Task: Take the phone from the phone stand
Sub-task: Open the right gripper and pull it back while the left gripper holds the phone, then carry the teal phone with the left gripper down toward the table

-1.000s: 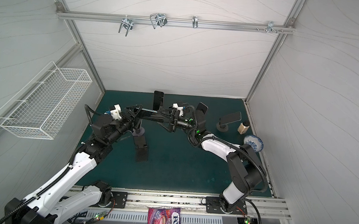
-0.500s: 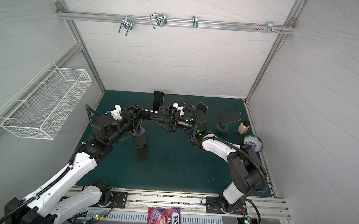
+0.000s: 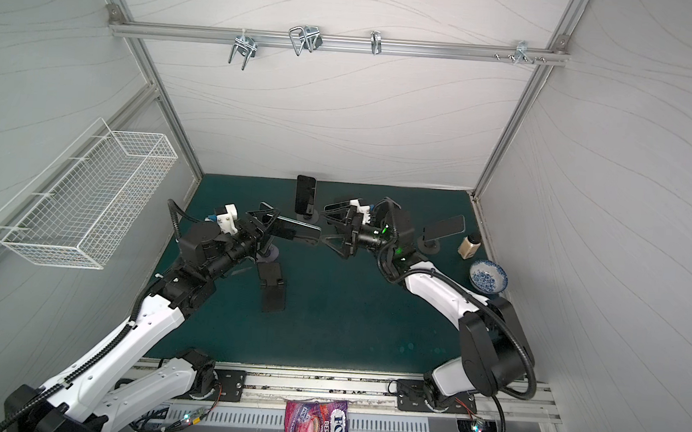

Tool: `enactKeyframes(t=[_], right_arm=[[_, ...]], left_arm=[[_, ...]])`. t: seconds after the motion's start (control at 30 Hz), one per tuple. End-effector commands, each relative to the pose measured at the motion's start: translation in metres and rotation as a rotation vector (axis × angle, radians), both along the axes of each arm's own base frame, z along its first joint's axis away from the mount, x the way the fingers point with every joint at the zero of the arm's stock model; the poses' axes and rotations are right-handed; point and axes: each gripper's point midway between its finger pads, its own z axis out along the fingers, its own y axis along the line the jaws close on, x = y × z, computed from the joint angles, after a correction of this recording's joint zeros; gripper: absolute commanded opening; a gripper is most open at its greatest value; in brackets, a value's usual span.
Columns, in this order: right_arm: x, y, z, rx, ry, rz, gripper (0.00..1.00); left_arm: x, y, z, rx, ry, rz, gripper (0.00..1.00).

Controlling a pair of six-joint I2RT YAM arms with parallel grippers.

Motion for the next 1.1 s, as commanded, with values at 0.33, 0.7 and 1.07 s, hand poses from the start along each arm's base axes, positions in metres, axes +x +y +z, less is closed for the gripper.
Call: enactKeyframes(t=[0.33,0.7,1.07], right_arm=[[-0.009,-0.099,-0.008,-0.192,-0.052,-0.168,0.98],[-0.011,-0.106,-0.011,-0.240,-0.058,-0.176,0.98],[-0.007,-0.120,-0.012,-0.271,-0.063,-0.199,0.98]], left_arm=[[-0.027,-0.027,-0.005,0.252,0.068,-0.252,0.52],[-0.055,-0.089,-0.032,0.567,0.171,-0.675,0.42],[-0.063,-0.099,-0.080,0.745,0.310,-0.836,0.37]])
